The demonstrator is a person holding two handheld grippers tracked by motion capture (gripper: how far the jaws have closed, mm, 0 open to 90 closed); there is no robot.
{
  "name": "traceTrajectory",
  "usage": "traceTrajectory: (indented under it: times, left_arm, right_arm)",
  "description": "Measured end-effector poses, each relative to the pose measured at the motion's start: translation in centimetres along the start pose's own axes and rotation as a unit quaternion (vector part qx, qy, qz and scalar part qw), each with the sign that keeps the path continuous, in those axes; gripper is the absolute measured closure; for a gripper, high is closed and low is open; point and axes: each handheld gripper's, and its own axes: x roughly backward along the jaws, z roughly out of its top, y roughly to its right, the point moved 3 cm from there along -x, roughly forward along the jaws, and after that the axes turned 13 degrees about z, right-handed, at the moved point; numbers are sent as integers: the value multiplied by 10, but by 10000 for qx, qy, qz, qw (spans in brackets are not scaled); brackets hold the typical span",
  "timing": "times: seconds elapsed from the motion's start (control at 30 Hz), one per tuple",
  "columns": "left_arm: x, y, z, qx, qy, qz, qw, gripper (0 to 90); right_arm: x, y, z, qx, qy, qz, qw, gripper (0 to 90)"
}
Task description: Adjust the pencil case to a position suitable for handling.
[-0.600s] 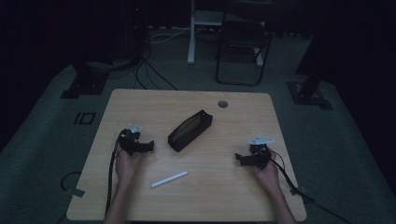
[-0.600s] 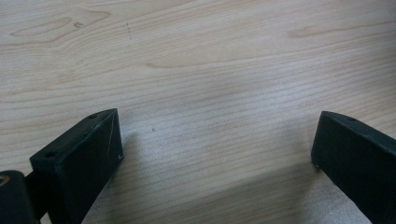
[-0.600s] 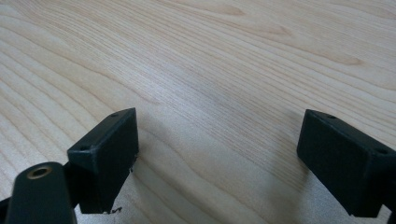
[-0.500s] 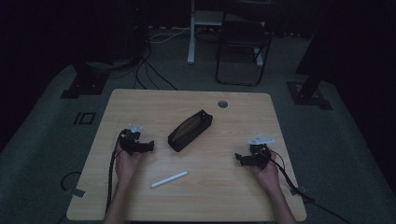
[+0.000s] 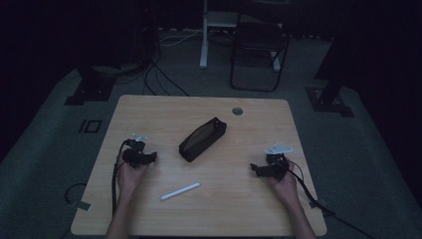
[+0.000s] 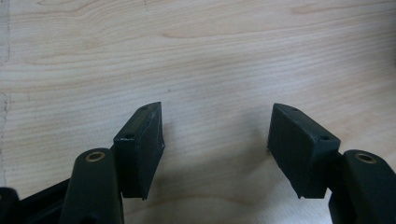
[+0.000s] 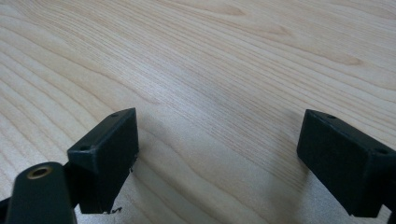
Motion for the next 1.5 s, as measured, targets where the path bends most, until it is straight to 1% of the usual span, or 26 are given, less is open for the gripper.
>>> traceTrajectory:
  times: [0.1,0.2,0.23,0.3,0.37,0.43,0.6,0.67,0.77,0.8,0.83,0.9,0.97,1.0,1.1,1.2,1.23,1.27,1.3,1.33,1.37,1.5]
  left_arm:
    - [8,-1,-1,-48,105,-22,9999,364]
    - [17,-2,0,-25,287,-125,9995,364]
    - [20,-2,-1,-38,324,-186,9993,364]
    - [24,-3,-1,53,326,-346,9989,364]
    - [29,-2,-2,-13,405,-449,9982,364]
    - [35,0,-3,-106,476,-461,9977,366]
    - [48,3,-5,-232,717,-612,9953,394]
    - [53,4,-5,-251,824,-739,9935,403]
    - [59,6,-5,-190,907,-1093,9897,426]
    - [62,7,-5,-209,956,-1157,9884,436]
    - [63,9,-4,-243,991,-1150,9881,441]
    - [67,12,-4,-297,1050,-1209,9867,446]
    - [67,12,-4,-297,1050,-1209,9867,445]
    - [73,16,-5,-385,1128,-1220,9853,447]
    - [78,21,-7,-506,1203,-1227,9838,454]
    - [82,26,-9,-642,1242,-1298,9816,429]
    - [82,26,-9,-642,1242,-1298,9816,422]
    - [84,29,-11,-752,1292,-1350,9795,417]
    - [85,31,-12,-801,1303,-1351,9790,408]
    - [85,31,-12,-801,1303,-1351,9790,399]
    - [87,34,-14,-892,1314,-1397,9774,393]
    - [88,39,-19,-1003,1330,-1463,9751,385]
  right_arm:
    - [0,0,0,0,-1,0,10000,128]
    - [0,0,0,1,0,0,10000,128]
    - [0,0,0,-2,1,0,10000,128]
    - [0,0,0,2,-1,0,10000,128]
    - [0,0,0,0,0,0,10000,128]
    - [0,0,0,0,0,0,10000,128]
    - [0,0,0,-2,2,1,10000,128]
    - [0,0,0,-2,1,1,10000,128]
    - [0,0,0,-1,0,0,10000,128]
    - [0,0,0,0,1,0,10000,128]
    - [0,0,0,0,0,0,10000,128]
    - [0,0,0,-2,2,1,10000,128]
    - [0,0,0,-1,0,0,10000,128]
    - [0,0,0,-1,0,1,10000,128]
    - [0,0,0,-1,1,0,10000,128]
    - [0,0,0,0,1,0,10000,128]
    - [0,0,0,0,1,0,10000,128]
    - [0,0,0,-1,0,1,10000,128]
    - [0,0,0,2,0,0,10000,128]
    - [0,0,0,2,0,0,10000,128]
    - [0,0,0,1,-1,-1,10000,128]
    - [0,0,0,-1,1,0,10000,128]
